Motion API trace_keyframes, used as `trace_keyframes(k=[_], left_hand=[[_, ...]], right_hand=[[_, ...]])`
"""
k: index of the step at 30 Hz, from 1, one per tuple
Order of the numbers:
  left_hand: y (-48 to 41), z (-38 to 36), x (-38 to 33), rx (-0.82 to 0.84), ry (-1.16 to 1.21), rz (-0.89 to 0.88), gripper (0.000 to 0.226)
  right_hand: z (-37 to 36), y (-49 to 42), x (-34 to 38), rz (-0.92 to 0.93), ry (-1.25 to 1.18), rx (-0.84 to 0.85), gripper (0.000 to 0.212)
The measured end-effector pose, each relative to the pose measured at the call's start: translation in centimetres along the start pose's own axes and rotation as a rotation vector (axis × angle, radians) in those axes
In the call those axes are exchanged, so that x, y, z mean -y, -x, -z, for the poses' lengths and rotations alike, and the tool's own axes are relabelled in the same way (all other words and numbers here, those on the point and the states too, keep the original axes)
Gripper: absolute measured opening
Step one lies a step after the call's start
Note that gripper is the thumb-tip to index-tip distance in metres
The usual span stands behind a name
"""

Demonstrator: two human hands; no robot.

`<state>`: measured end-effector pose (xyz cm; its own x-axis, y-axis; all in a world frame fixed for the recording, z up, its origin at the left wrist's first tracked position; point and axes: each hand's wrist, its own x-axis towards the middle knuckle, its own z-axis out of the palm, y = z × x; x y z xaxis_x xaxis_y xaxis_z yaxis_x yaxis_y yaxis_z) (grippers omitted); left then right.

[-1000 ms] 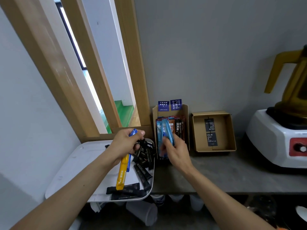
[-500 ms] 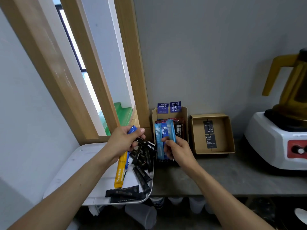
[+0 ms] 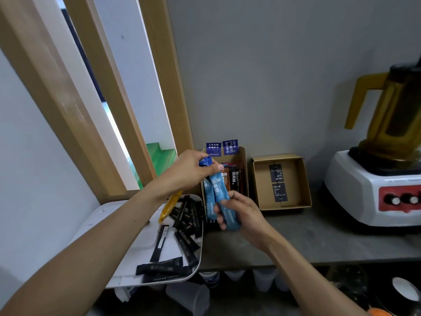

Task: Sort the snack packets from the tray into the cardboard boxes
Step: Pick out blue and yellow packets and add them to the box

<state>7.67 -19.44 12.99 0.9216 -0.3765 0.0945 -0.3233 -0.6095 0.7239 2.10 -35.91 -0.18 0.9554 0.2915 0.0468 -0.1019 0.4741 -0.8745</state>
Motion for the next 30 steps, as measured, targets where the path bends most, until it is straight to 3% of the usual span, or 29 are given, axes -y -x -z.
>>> trace_keyframes(k=[4, 10, 13, 16, 20, 23, 30], left_hand=[[0.0, -0.2, -0.4, 0.12, -0.051, 0.018, 0.028], [-1.2, -1.4, -1.0, -0.095, -0.187, -0.091, 0.014], [-1.9, -1.6, -1.9, -0.132, -0.168, -0.073, 0.012], [-2.4, -1.0, -2.1, -0.249, -0.049, -0.054, 0.009], [-1.9, -0.5, -1.5, -0.241, 0.141, 0.024, 0.009], [-1.0, -0.3, -1.2, -0.212, 0.326, 0.089, 0.02], [1.1, 0.2, 0.0, -0.174, 0.605, 0.175, 0.021]], right_hand=[[0.6, 0.5, -0.4, 0.083, 0.057, -0.081, 0.023], [1.7, 1.2, -0.3, 0.244, 0.647, -0.301, 0.022], [1.7, 1.1, 0.0, 0.296, 0.785, -0.471, 0.021], [1.8, 0.3, -0.1, 0.267, 0.997, -0.577, 0.025], [2.2, -1.2, -0.9, 0.227, 1.312, -0.611, 0.023], [1.7, -1.8, -1.4, 0.23, 1.404, -0.565, 0.024], [1.5, -1.7, -1.4, 0.295, 1.475, -0.609, 0.022]])
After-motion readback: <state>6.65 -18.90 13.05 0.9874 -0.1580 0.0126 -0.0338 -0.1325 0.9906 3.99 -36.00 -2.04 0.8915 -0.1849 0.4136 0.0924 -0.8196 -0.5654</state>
